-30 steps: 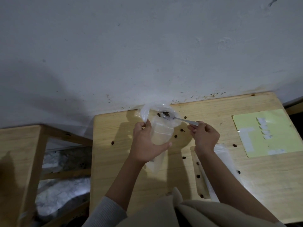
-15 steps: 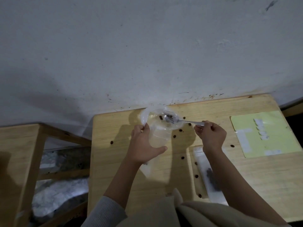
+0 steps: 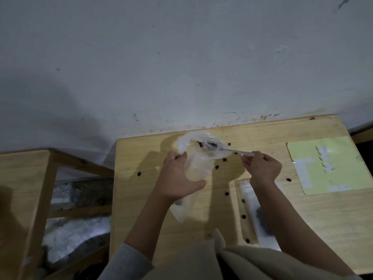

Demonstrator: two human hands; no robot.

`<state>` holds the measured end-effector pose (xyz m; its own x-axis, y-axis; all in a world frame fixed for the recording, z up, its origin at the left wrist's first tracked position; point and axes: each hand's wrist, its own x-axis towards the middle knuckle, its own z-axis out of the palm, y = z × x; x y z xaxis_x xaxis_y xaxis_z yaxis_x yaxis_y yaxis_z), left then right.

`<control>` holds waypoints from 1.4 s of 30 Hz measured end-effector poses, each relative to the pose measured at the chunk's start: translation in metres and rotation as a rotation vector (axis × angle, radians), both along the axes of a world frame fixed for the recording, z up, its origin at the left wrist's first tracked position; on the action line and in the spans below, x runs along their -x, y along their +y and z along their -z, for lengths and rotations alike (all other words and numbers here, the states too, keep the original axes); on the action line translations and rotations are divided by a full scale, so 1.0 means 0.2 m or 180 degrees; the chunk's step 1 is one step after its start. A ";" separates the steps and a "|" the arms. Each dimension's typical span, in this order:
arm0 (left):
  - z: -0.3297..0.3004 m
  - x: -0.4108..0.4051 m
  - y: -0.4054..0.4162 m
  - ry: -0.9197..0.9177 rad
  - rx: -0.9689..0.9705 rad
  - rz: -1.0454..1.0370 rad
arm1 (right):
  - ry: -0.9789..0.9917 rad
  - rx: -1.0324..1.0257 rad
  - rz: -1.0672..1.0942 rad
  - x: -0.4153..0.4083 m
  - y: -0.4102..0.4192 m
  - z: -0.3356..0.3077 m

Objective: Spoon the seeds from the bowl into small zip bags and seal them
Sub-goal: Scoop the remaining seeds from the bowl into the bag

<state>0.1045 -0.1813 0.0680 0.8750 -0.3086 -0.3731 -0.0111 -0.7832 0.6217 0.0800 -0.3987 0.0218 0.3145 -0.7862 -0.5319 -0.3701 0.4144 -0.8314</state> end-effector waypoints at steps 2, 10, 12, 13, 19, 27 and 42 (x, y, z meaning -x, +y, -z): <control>0.01 0.00 0.00 0.0072 0.0016 0.0002 | -0.0039 0.0359 -0.0233 0.01 0.02 -0.01; 0.02 -0.03 -0.01 0.0196 0.0191 -0.0038 | -0.0418 0.1046 -0.1201 0.02 0.03 -0.01; 0.03 -0.04 -0.02 0.0232 0.0234 -0.0070 | -0.0419 0.1101 -0.1324 0.02 0.03 -0.01; 0.04 -0.04 -0.02 0.0243 0.0237 -0.0089 | -0.0397 0.1033 -0.1266 0.02 0.03 -0.01; 0.06 -0.04 0.00 0.0261 0.0174 -0.0154 | -0.0167 -0.0219 -0.0051 0.01 -0.01 -0.02; 0.07 -0.04 0.04 0.0312 0.0022 -0.0108 | -0.0206 -0.0342 0.0251 0.01 -0.01 -0.02; 0.06 -0.03 -0.03 0.0169 0.0189 0.0141 | -0.0280 0.0623 -0.0738 0.03 0.07 -0.02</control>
